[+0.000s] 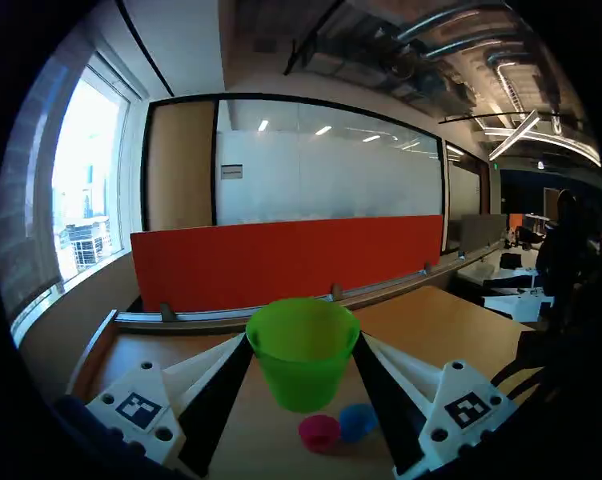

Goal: Pour water

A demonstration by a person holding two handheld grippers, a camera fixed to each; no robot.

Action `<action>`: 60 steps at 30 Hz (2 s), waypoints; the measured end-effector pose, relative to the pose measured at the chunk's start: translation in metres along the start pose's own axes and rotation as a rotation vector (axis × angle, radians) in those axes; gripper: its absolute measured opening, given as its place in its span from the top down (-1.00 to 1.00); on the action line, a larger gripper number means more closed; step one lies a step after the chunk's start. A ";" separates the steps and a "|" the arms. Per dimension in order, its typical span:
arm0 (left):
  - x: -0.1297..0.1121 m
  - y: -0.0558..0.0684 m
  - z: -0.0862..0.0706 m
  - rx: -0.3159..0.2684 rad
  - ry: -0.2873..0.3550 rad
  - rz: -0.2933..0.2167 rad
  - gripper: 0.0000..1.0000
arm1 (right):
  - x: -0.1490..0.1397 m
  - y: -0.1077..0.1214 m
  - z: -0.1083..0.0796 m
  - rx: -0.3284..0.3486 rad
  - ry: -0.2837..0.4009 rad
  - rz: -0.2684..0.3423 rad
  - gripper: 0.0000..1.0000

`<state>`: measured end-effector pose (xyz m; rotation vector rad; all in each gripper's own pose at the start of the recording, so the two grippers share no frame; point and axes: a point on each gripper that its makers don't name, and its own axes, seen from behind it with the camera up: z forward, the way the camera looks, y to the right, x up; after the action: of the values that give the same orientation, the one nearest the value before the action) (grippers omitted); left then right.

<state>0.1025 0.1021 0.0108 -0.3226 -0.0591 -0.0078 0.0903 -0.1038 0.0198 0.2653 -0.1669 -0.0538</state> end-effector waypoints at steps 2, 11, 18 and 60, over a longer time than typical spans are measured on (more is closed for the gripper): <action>0.000 0.001 -0.002 0.003 0.000 -0.001 -0.73 | 0.001 -0.002 0.000 0.006 0.001 -0.003 -0.99; 0.002 0.004 -0.010 0.010 0.011 0.006 -0.73 | 0.004 -0.009 0.000 0.024 0.005 -0.018 -0.99; 0.002 0.011 -0.014 -0.006 0.016 0.001 -0.72 | 0.004 -0.016 0.001 0.045 0.004 -0.030 -0.99; -0.037 -0.014 -0.063 0.082 -0.046 -0.032 -0.71 | -0.069 -0.148 0.078 0.521 -0.179 -0.326 -0.99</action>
<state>0.0686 0.0691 -0.0466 -0.2395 -0.1103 -0.0300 0.0046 -0.2617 0.0439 0.8074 -0.3141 -0.3610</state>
